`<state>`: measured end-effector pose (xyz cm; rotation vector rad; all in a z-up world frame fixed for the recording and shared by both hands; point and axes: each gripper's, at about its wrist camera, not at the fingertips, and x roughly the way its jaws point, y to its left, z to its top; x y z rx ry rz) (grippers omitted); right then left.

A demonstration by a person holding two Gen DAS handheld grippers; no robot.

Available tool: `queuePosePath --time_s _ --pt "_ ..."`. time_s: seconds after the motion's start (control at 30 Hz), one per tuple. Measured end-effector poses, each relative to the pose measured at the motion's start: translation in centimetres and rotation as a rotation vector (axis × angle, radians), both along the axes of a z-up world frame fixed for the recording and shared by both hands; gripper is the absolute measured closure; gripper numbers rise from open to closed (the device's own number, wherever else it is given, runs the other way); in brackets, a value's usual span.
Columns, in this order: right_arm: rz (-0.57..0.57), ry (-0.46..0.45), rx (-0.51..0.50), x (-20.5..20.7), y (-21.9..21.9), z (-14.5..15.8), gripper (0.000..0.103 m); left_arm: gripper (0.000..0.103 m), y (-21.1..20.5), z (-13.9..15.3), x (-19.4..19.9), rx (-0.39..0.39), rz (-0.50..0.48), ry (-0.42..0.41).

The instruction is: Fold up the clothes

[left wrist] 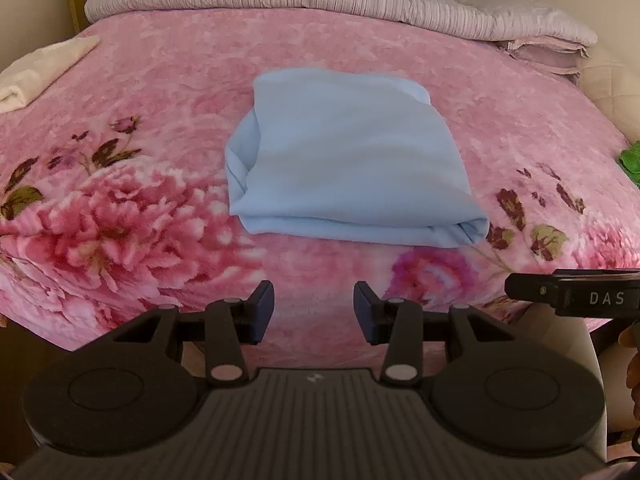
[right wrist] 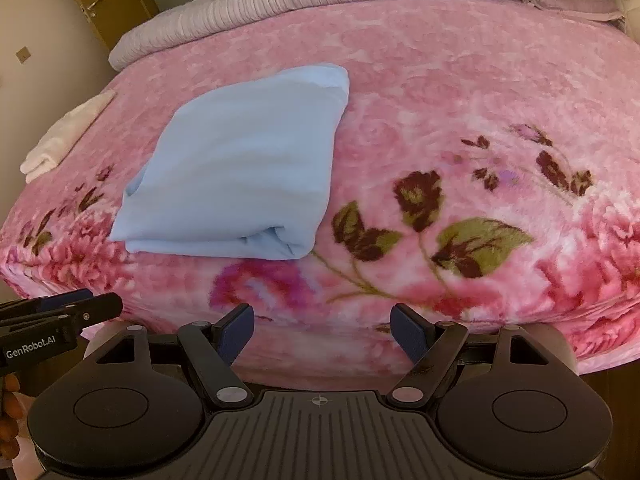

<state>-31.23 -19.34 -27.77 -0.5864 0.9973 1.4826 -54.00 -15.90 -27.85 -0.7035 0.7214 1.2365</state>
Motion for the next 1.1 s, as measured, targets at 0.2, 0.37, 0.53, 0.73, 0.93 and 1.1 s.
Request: queuePosePath --time_s 0.2,0.37,0.53,0.73,0.93,1.1 --pt "0.001 -0.007 -0.021 0.0 1.0 -0.4 0.025 0.064 1.3 -0.2 -0.6 -0.016 0.011 -0.031" --pt "-0.024 0.023 0.024 1.5 1.7 0.1 0.025 0.064 3.4 0.7 -3.6 0.017 0.037 -0.119" --pt "-0.132 0.286 0.064 5.6 3.0 -1.4 0.025 0.059 7.2 0.4 -8.8 0.011 0.131 -0.311" --pt "-0.248 0.589 0.07 9.6 4.8 -3.9 0.025 0.059 12.2 -3.5 -13.4 -0.102 0.239 -0.605" --pt "-0.268 0.673 0.022 9.8 8.2 -5.8 0.025 0.058 16.2 -6.9 -13.4 -0.185 0.228 -0.736" --pt "-0.275 0.711 -0.009 9.7 11.3 -6.8 0.025 0.058 19.5 -8.8 -11.7 -0.248 0.171 -0.802"
